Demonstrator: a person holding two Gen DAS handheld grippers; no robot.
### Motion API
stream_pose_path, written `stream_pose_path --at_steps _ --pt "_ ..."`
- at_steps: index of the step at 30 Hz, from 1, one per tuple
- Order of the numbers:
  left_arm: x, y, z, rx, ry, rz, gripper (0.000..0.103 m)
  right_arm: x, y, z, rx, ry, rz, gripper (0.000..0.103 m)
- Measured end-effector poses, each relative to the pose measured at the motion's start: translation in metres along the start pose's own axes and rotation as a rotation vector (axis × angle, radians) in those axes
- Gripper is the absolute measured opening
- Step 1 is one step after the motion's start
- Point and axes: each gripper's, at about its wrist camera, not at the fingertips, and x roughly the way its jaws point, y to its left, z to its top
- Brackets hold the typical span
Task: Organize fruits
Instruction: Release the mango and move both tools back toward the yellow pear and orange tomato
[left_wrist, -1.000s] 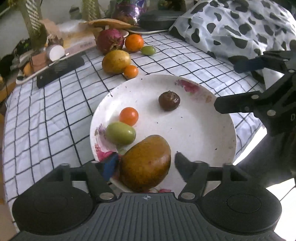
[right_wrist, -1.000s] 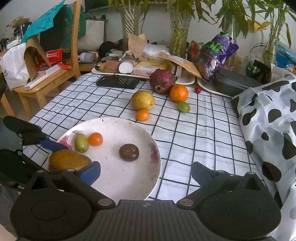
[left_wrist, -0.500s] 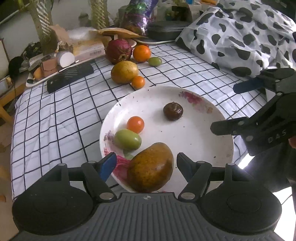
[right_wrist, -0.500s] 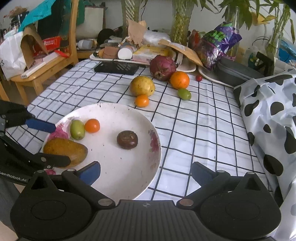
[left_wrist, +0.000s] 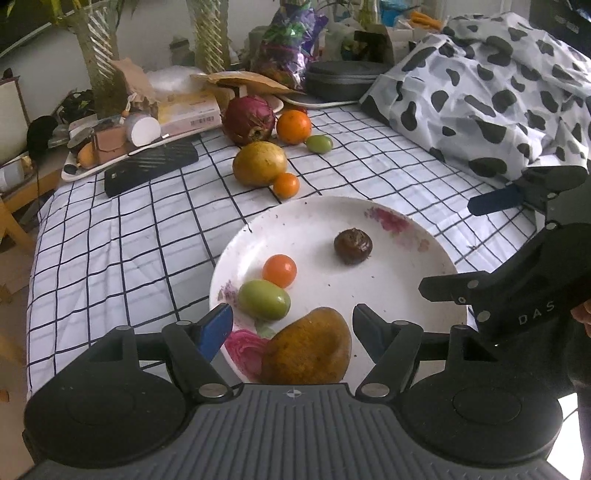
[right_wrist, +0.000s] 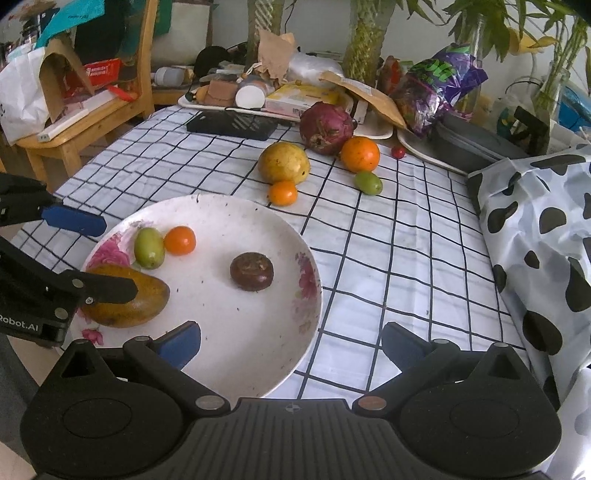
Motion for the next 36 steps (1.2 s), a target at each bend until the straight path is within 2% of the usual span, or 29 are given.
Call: stream_pose_path --at_steps 10,16,24,36 --pt "-0.002 0.001 0.010 -0.023 -0.035 0.018 0.070 -0.003 -0.013 0.002 0.065 -0.026 -0.023 0.103" --pt "0.000 0.000 0.022 0.002 -0.057 0.030 0.070 -0.003 -0.026 0.001 0.107 -0.037 -0.046 0.103" --pt "0.009 0.003 0.036 0.026 -0.068 0.025 0.070 0.004 -0.037 0.005 0.111 -0.042 -0.067 0.103" --pt "0.027 0.021 0.054 0.002 -0.069 0.027 0.070 0.023 -0.050 0.025 0.113 -0.041 -0.082 0.103"
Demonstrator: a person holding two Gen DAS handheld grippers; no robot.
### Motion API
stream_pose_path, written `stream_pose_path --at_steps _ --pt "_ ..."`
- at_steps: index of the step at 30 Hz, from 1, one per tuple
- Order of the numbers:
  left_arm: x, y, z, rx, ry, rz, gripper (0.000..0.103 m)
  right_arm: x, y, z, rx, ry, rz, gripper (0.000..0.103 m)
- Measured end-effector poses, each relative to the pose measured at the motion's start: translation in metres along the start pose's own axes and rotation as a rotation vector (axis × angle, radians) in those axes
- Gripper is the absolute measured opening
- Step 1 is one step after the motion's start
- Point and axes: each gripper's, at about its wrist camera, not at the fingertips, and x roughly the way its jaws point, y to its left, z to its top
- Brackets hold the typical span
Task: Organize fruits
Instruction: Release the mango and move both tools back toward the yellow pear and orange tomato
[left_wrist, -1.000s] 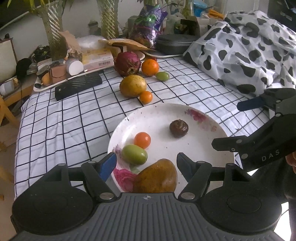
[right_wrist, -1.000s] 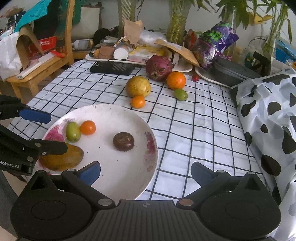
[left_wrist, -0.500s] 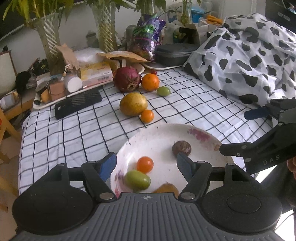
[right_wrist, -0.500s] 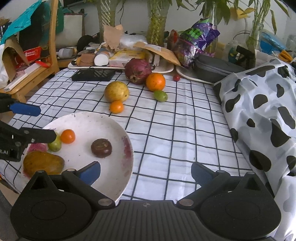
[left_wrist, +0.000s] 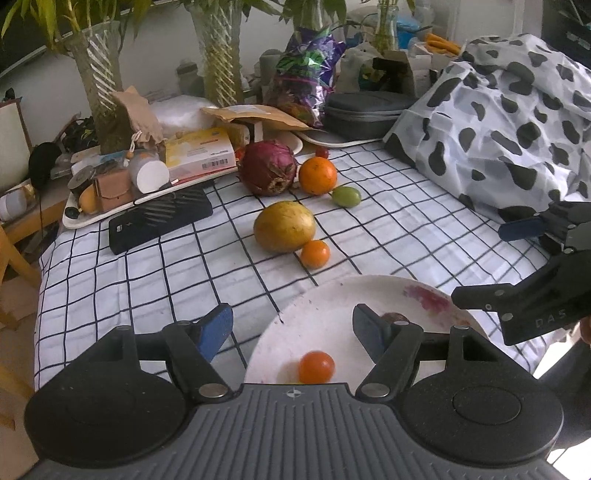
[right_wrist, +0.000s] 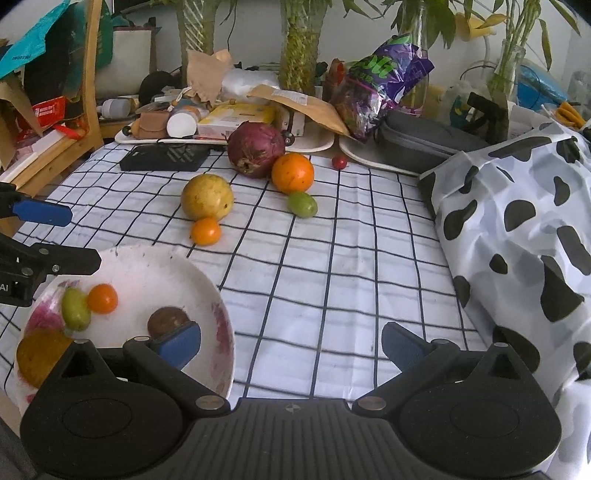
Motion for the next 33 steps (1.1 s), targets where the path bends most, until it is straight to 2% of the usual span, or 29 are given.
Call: stream_pose_path --at_steps 12,15,18,33 --pt "0.028 0.023 0.018 -0.069 0.023 -0.015 0.070 0.022 -0.005 0.020 -0.020 0.005 -0.011 0.103" --pt "0.035 0.028 0.023 -0.090 0.022 -0.022 0.077 0.028 -0.006 0.026 -0.025 0.006 -0.013 0.103" --pt "0.043 0.031 0.028 -0.099 0.021 -0.029 0.077 0.034 -0.008 0.031 -0.028 0.009 -0.012 0.103" --pt "0.096 0.048 0.052 -0.194 0.069 -0.109 0.078 0.065 -0.008 0.053 -0.070 0.034 -0.001 0.103"
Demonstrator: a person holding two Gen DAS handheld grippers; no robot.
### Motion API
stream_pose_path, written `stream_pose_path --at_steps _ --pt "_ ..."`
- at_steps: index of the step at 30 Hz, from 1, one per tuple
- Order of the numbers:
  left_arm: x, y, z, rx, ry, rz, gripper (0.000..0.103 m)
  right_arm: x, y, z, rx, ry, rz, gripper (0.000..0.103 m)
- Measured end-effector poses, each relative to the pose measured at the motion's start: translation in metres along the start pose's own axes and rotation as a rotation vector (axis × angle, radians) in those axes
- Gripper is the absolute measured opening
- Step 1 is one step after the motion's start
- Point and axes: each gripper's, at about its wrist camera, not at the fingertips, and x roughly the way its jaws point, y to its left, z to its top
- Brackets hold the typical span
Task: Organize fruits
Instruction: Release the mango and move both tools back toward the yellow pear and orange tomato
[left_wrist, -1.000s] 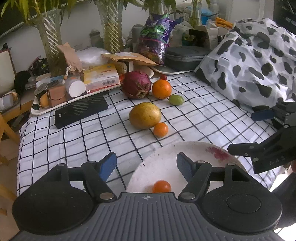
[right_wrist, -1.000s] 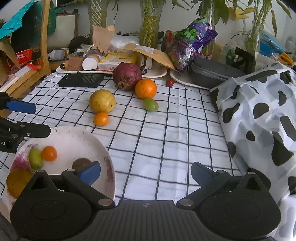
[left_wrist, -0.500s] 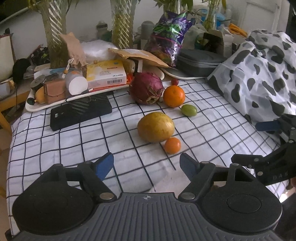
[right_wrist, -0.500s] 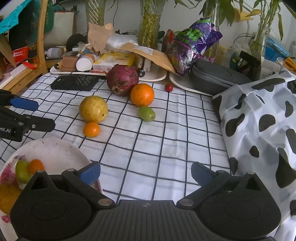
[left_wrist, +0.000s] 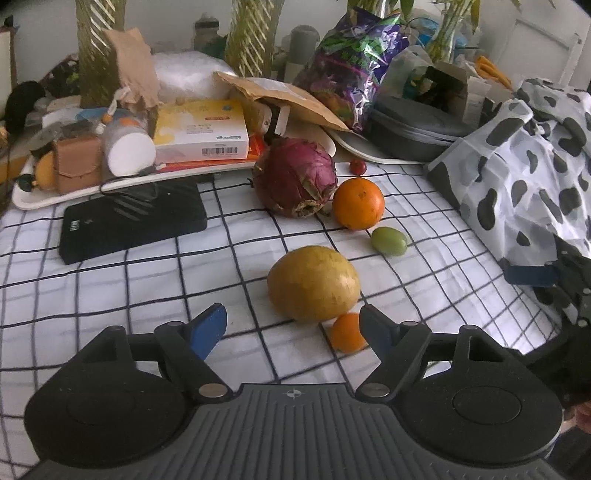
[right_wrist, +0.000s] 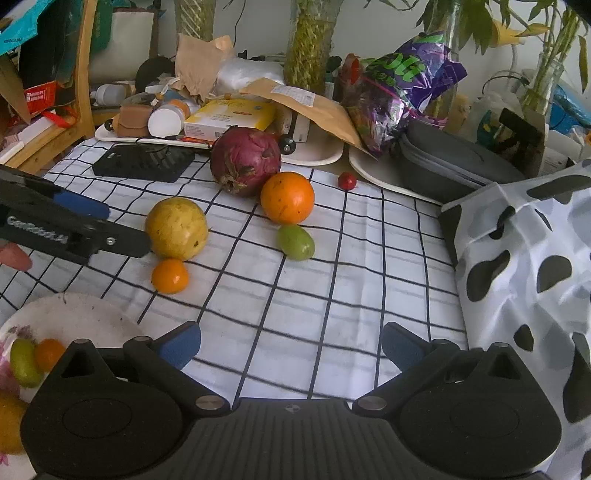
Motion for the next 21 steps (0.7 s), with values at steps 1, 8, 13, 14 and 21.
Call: stream_pose_path --at_steps 1,8,13,14,21 --pt "0.004 0.001 0.002 -0.004 0.004 -0.009 0.078 0.002 -0.001 0.001 0.000 0.002 0.000 0.103" --pt "0.026 0.000 0.014 -0.001 0.017 -0.042 0.078 0.012 -0.006 0.008 -0.007 0.011 0.003 0.103" --pt "0.036 -0.009 0.019 0.054 0.015 -0.047 0.079 0.018 -0.009 0.012 -0.015 0.017 0.004 0.103" --pt "0.038 -0.010 0.020 0.063 0.016 -0.046 0.079 0.019 -0.009 0.012 -0.018 0.019 0.004 0.103" --pt "0.046 -0.018 0.023 0.052 0.032 -0.061 0.079 0.021 -0.012 0.011 -0.018 0.030 0.001 0.103"
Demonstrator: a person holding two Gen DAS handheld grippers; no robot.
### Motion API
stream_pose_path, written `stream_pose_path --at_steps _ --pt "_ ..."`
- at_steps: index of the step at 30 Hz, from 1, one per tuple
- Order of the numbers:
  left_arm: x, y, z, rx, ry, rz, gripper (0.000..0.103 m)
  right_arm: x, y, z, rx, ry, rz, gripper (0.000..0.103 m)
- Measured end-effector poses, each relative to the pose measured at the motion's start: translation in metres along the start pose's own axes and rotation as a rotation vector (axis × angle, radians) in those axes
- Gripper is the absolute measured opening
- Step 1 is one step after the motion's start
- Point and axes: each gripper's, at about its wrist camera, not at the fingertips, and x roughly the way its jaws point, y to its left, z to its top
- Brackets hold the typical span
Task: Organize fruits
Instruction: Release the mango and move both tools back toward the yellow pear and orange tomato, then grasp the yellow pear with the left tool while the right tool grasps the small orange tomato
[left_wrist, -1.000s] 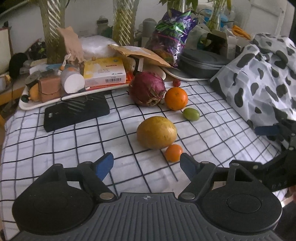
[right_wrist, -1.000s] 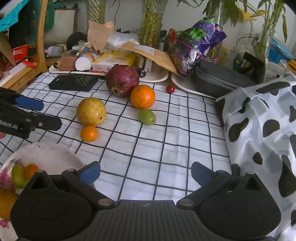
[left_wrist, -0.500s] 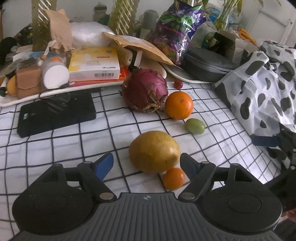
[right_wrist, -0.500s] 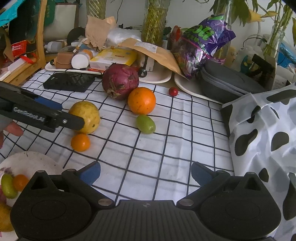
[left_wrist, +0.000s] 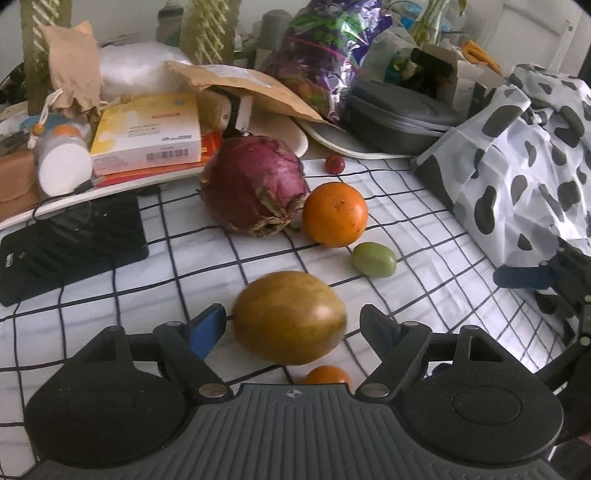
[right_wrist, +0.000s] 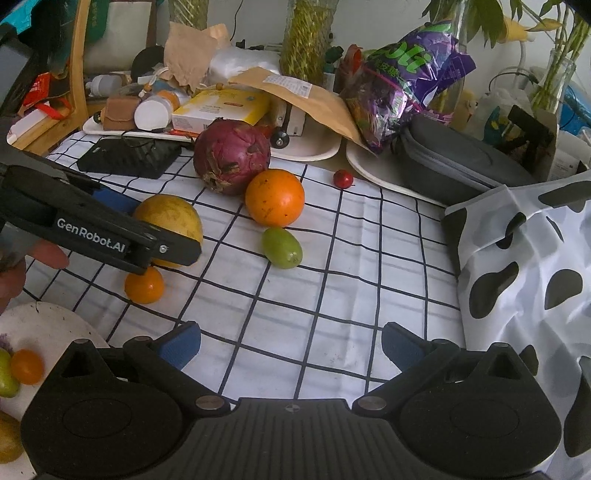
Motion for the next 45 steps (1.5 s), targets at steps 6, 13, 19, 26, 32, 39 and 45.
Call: stream_pose_path --at_steps 6,13,19,26,32,39,45 --pt "0.003 -0.008 0.000 0.033 -0.001 0.038 0.079 0.001 0.001 0.000 -0.006 0.005 -0.002 0.103" --pt "0.004 -0.018 -0.003 0.120 -0.029 0.166 0.079 0.001 0.002 -0.001 -0.008 0.009 0.000 0.103" --pt "0.001 -0.012 -0.004 0.115 -0.041 0.125 0.064 0.004 0.004 0.000 -0.017 0.016 0.002 0.103" --pt "-0.004 -0.005 -0.005 0.093 -0.035 0.087 0.062 0.003 0.009 0.001 -0.020 0.002 0.002 0.103" --pt "-0.020 0.003 -0.004 0.093 -0.074 0.081 0.062 -0.001 0.014 0.004 -0.010 -0.044 0.025 0.103" --pt "-0.042 0.023 -0.001 0.052 -0.121 0.099 0.062 -0.002 0.024 0.009 0.030 -0.061 0.139 0.103" --pt "-0.054 0.042 -0.002 0.018 -0.134 0.120 0.061 0.007 0.038 0.015 0.023 -0.047 0.211 0.083"
